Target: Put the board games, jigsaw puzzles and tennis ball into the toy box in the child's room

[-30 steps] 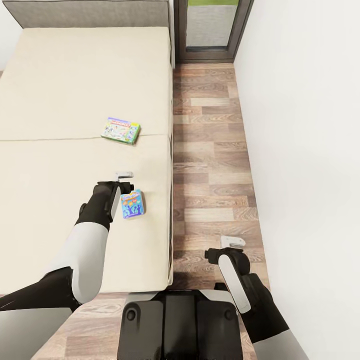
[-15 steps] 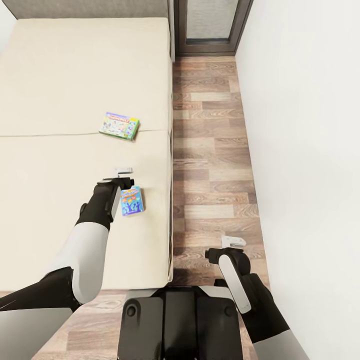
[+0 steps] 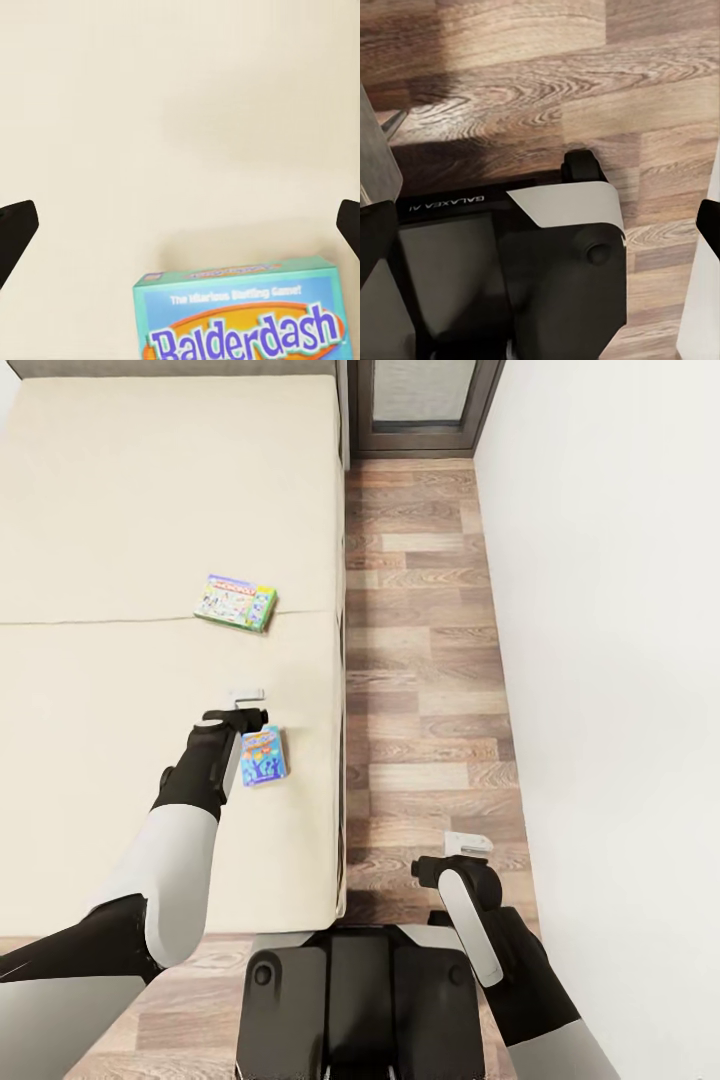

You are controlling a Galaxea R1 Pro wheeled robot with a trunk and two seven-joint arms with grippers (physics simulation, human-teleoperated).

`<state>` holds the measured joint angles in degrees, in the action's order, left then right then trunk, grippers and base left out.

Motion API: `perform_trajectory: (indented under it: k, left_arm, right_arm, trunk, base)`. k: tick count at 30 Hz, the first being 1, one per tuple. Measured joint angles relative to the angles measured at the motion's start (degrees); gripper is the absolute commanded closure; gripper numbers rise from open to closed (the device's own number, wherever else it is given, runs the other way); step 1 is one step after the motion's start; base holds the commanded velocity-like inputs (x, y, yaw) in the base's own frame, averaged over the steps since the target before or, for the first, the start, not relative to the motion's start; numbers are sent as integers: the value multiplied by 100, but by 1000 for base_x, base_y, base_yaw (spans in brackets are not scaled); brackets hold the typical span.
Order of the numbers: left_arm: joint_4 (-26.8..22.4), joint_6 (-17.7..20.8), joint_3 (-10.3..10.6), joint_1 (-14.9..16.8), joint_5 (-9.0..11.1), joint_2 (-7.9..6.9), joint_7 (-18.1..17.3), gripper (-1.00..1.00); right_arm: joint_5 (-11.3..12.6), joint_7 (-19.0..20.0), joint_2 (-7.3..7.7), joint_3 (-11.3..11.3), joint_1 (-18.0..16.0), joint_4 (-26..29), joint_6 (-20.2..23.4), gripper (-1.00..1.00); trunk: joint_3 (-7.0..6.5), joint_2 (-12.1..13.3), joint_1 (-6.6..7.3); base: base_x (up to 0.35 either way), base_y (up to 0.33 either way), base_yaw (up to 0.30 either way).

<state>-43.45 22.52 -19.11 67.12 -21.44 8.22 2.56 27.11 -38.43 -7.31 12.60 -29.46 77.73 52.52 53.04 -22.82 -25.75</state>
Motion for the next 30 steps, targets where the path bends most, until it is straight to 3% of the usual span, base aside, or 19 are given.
perform_trajectory:
  k: [13,30]
  left_arm:
    - [-15,-540,7,0,5,8,9,-100]
    - [-1,-931,11,0,9,15,33,-100]
  right_arm:
    - [3,0,17,-7,-2,0,0,-100]
    - [22,9,26,-14,-2,0,0,-100]
  trunk:
    - [123,0,0]
    - [285,0,0]
  base:
    - [0,0,0]
    - [0,0,0]
